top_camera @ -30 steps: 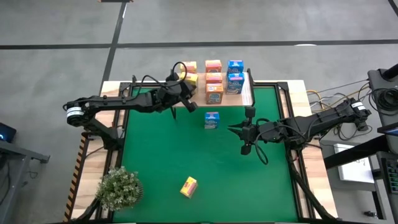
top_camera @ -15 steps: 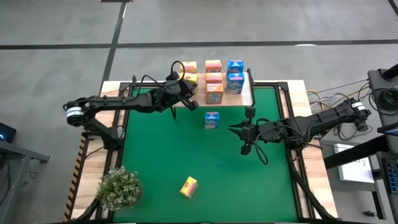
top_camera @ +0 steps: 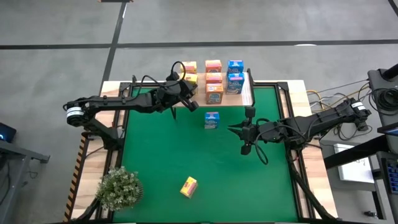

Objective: Stack cereal on shelf
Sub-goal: Put the right yellow cereal box on the shelf aligned with the other yellow cereal box

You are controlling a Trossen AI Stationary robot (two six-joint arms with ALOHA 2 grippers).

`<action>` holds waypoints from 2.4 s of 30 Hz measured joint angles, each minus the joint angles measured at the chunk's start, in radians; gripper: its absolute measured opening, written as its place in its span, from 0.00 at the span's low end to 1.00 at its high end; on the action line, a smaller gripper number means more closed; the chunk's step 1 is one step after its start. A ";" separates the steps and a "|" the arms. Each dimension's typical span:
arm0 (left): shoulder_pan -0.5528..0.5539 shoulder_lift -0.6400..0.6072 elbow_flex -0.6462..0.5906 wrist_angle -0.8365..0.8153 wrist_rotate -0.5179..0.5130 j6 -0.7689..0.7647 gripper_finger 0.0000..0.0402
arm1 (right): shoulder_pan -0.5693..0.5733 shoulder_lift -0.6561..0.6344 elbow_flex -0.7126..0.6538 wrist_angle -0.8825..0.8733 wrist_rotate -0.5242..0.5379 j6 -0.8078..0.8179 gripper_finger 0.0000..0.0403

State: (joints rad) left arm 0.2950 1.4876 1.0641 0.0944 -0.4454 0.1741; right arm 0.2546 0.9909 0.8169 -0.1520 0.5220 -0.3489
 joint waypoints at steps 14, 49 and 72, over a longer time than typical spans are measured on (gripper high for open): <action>-0.038 0.000 0.000 -0.013 0.003 0.046 0.00 | 0.000 0.000 -0.004 0.000 0.000 -0.013 0.08; -0.007 -0.049 0.220 -0.214 0.015 0.234 0.00 | 0.000 0.000 -0.006 0.008 0.000 -0.063 0.08; 0.072 -0.003 0.138 -0.179 -0.039 0.041 0.00 | 0.000 0.000 -0.006 0.009 0.000 -0.064 0.08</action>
State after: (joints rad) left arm 0.3668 1.4841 1.2018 -0.0843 -0.4844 0.2148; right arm 0.2544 0.9905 0.8108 -0.1432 0.5220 -0.4131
